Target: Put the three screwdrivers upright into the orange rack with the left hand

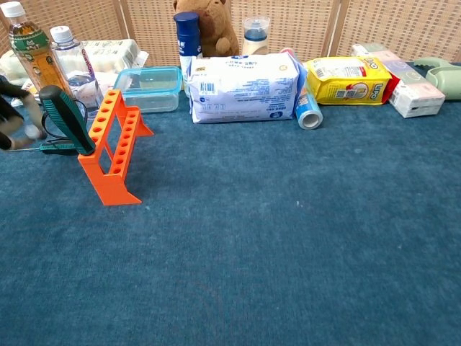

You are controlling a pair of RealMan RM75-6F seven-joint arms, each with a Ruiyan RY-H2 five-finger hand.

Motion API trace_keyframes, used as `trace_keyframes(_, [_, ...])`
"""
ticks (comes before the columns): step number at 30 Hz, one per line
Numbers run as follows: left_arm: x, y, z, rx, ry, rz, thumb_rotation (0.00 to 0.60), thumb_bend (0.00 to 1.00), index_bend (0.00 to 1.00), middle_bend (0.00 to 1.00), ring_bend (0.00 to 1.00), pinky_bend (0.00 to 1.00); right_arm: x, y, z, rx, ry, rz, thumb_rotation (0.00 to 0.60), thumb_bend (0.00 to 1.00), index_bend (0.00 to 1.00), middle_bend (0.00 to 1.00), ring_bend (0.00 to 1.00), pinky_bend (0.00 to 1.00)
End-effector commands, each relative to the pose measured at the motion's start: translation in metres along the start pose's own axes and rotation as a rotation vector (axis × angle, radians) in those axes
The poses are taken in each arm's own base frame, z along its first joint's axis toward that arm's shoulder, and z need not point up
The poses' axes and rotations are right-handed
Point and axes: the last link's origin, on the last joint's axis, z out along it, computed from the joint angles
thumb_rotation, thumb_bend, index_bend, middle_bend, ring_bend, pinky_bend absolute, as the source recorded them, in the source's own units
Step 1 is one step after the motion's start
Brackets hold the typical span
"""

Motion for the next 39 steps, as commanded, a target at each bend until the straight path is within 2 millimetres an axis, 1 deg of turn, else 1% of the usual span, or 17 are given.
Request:
trace_keyframes(1, [0.036, 0.004, -0.016, -0.049, -0.015, -0.183, 0.600, 0.38, 0.63, 0.88, 1.00, 0.98, -0.002, -0.001, 0.000, 0.002, -0.005, -0.003, 0.600, 0.02, 0.00, 0.03, 0.00, 0.02])
trace_keyframes(3, [0.048, 0.002, -0.023, -0.068, -0.011, -0.207, 0.600, 0.38, 0.63, 0.88, 1.00, 0.98, -0.003, -0.002, 0.000, 0.004, -0.009, -0.008, 0.600, 0.02, 0.00, 0.03, 0.00, 0.02])
trace_keyframes(8, [0.068, -0.002, -0.039, -0.102, -0.001, -0.262, 0.600, 0.38, 0.63, 0.89, 1.00, 0.98, -0.006, -0.004, 0.001, 0.010, -0.017, -0.024, 0.600, 0.02, 0.00, 0.03, 0.00, 0.02])
trace_keyframes(13, [0.079, -0.010, -0.051, -0.109, -0.037, -0.331, 0.600, 0.38, 0.63, 0.88, 1.00, 0.98, -0.009, -0.007, 0.001, 0.012, -0.023, -0.034, 0.600, 0.02, 0.00, 0.03, 0.00, 0.02])
trace_keyframes(16, [0.083, -0.011, -0.055, -0.103, -0.091, -0.435, 0.600, 0.38, 0.63, 0.89, 1.00, 0.98, -0.012, -0.008, 0.002, 0.012, -0.031, -0.040, 0.600, 0.02, 0.00, 0.03, 0.00, 0.02])
trace_keyframes(21, [0.091, -0.006, -0.054, -0.101, -0.182, -0.598, 0.600, 0.38, 0.63, 0.88, 1.00, 0.98, -0.014, -0.010, 0.002, 0.015, -0.036, -0.050, 0.600, 0.02, 0.00, 0.03, 0.00, 0.02])
trace_keyframes(28, [0.098, 0.002, -0.050, -0.098, -0.255, -0.678, 0.600, 0.38, 0.63, 0.88, 1.00, 0.98, -0.014, -0.009, 0.003, 0.009, -0.036, -0.051, 0.600, 0.02, 0.00, 0.03, 0.00, 0.02])
trace_keyframes(33, [0.102, 0.012, -0.047, -0.080, -0.298, -0.756, 0.600, 0.38, 0.63, 0.88, 1.00, 0.98, -0.014, -0.009, 0.002, 0.011, -0.036, -0.052, 0.600, 0.02, 0.00, 0.03, 0.00, 0.02])
trace_keyframes(35, [0.104, 0.017, -0.045, -0.053, -0.322, -0.832, 0.600, 0.38, 0.63, 0.89, 1.00, 0.98, -0.014, -0.009, 0.002, 0.010, -0.036, -0.052, 0.600, 0.01, 0.00, 0.03, 0.00, 0.02])
trace_keyframes(39, [0.107, 0.022, -0.040, -0.019, -0.331, -0.917, 0.600, 0.38, 0.63, 0.89, 1.00, 0.98, -0.014, -0.009, 0.003, 0.009, -0.035, -0.051, 0.600, 0.02, 0.00, 0.03, 0.00, 0.02])
